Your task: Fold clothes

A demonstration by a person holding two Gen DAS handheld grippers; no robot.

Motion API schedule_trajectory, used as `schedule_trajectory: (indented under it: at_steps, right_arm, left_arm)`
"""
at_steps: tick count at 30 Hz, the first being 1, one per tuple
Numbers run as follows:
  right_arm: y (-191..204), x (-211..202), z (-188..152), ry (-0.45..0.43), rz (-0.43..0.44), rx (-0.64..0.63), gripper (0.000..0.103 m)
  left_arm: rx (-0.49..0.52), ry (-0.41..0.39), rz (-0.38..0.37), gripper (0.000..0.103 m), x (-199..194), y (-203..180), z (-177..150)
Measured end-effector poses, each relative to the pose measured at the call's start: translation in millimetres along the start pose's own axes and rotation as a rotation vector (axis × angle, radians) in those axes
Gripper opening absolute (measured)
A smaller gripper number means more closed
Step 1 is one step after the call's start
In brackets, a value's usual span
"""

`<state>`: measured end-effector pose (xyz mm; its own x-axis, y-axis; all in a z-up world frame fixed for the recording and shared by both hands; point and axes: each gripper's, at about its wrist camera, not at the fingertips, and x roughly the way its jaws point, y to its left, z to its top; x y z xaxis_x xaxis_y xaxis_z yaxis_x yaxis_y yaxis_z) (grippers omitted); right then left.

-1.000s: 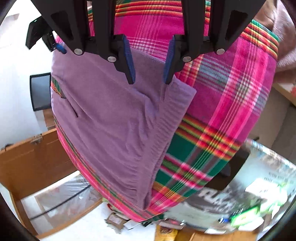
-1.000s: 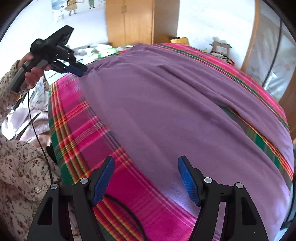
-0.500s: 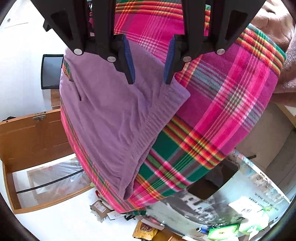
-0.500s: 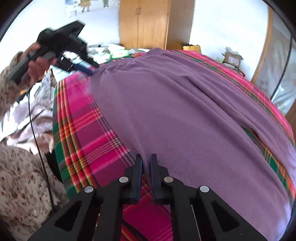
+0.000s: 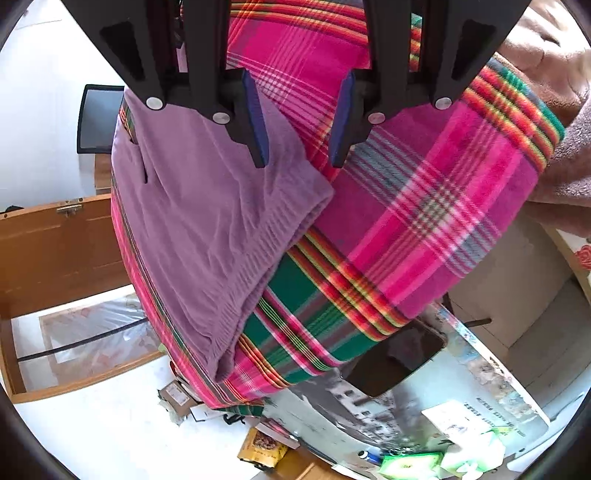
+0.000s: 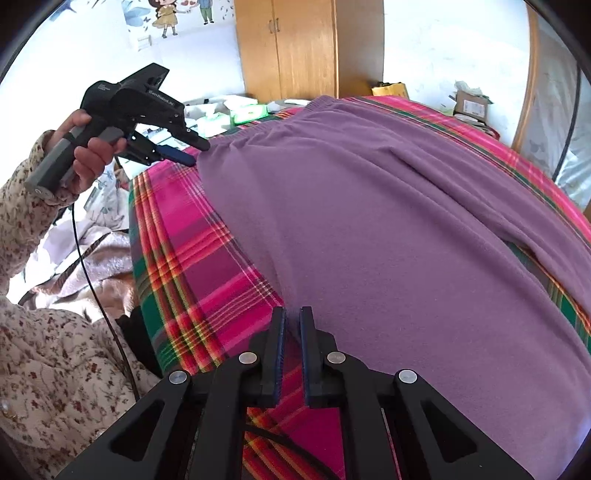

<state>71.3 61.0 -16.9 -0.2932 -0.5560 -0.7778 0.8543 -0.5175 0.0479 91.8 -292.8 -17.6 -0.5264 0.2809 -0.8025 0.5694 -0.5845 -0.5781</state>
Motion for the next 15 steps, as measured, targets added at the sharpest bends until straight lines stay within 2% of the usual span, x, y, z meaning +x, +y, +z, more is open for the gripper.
schedule_trajectory:
  at_steps: [3, 5, 7, 12, 15]
  right_arm:
    - [1.5, -0.2, -0.9, -0.003, -0.012, 0.004, 0.008]
    - [1.5, -0.3, -1.4, -0.003, -0.018, 0.006, 0.008]
    - [0.6, -0.5, -1.7, -0.003, -0.02, 0.01, 0.008]
    - [-3.8, -4.5, -1.6, -0.015, 0.038, 0.061, 0.005]
    - [-2.0, -6.0, -1.9, -0.013, 0.066, 0.06, 0.005]
  left_arm:
    - [-0.005, -0.004, -0.005, 0.034, 4.3, -2.4, 1.3]
    - [-0.016, -0.014, 0.01, 0.017, 7.9, -2.6, 2.1]
    - [-0.023, -0.026, 0.013, 0.008, 7.1, -1.2, 0.8]
    - [-0.062, -0.076, -0.041, 0.006, -11.5, 9.7, -3.9]
    - [-0.077, -0.072, -0.051, 0.006, -14.3, 20.9, -4.6]
